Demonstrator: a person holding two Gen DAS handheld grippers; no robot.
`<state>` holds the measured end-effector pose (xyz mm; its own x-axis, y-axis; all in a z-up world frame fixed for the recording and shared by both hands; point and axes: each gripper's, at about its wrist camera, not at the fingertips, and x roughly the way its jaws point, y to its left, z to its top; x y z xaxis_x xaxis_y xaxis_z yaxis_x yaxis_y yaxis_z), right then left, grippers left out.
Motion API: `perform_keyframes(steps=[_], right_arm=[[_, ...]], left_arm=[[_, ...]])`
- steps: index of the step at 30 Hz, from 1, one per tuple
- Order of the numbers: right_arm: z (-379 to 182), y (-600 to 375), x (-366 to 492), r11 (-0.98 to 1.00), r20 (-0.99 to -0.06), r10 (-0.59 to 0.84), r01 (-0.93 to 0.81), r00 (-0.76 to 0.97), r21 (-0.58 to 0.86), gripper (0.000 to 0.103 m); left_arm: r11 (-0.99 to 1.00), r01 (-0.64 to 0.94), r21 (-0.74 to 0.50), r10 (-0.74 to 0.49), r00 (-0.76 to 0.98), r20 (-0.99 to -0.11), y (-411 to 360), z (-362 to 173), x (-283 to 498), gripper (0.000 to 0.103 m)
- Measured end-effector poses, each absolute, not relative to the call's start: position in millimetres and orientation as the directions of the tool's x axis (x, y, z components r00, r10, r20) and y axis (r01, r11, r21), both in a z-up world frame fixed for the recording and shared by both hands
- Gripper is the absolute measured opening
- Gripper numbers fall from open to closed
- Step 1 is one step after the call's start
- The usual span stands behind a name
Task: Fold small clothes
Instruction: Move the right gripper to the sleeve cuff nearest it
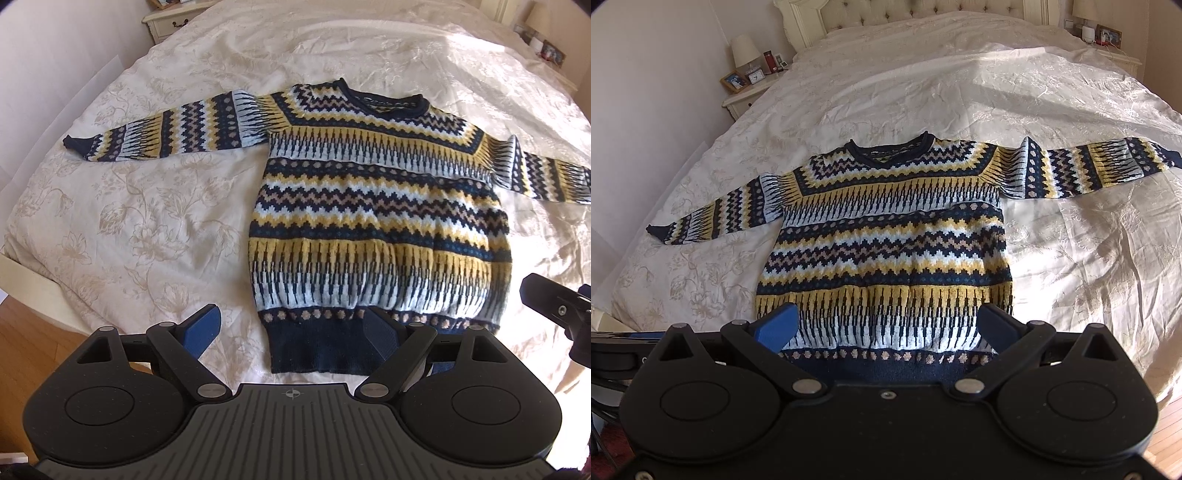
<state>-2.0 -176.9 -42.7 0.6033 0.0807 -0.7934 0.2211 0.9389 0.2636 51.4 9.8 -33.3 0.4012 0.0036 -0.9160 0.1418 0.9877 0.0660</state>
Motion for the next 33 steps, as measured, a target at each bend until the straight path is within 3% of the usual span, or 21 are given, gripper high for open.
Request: perform_keyframes(steps=[8, 14, 18, 22, 29, 33], right_arm=[[-57, -188, 47, 0.93, -0.808, 0.133, 0.21, 0.573, 0.303, 0.102], [-65, -225, 79, 0.881, -0.768, 0.172, 0.253, 0.617, 0.4, 0.102], [-68, -265, 90, 0.861, -0.755, 0.073, 0.341, 0.651, 0.377, 0.095], [-70, -311, 93, 0.847, -0.758, -0.051, 0.43, 0.65, 0.312, 0.094], [-78, -421, 94, 0.775, -0.774, -0.19, 0.576, 0.605, 0.26, 0.082], [-95, -495, 95, 0.715, -0.802, -0.217, 0.65, 0.557, 0.258, 0.07]], left_arm=[[0.988, 0.138, 0.069, 0.013, 0.37, -0.929, 0, -40, 101, 0.084], [0.988, 0.148, 0.05, -0.012, 0.389, -0.921, -15, -39, 145, 0.083], [0.98, 0.198, 0.032, -0.055, 0.418, -0.907, -31, -39, 169, 0.081], [0.969, 0.246, 0.029, -0.08, 0.422, -0.903, -49, -41, 190, 0.07], [0.982, 0.185, -0.042, -0.121, 0.436, -0.892, -69, -43, 207, 0.067], [0.994, 0.108, 0.005, -0.044, 0.448, -0.893, -83, -45, 207, 0.067]])
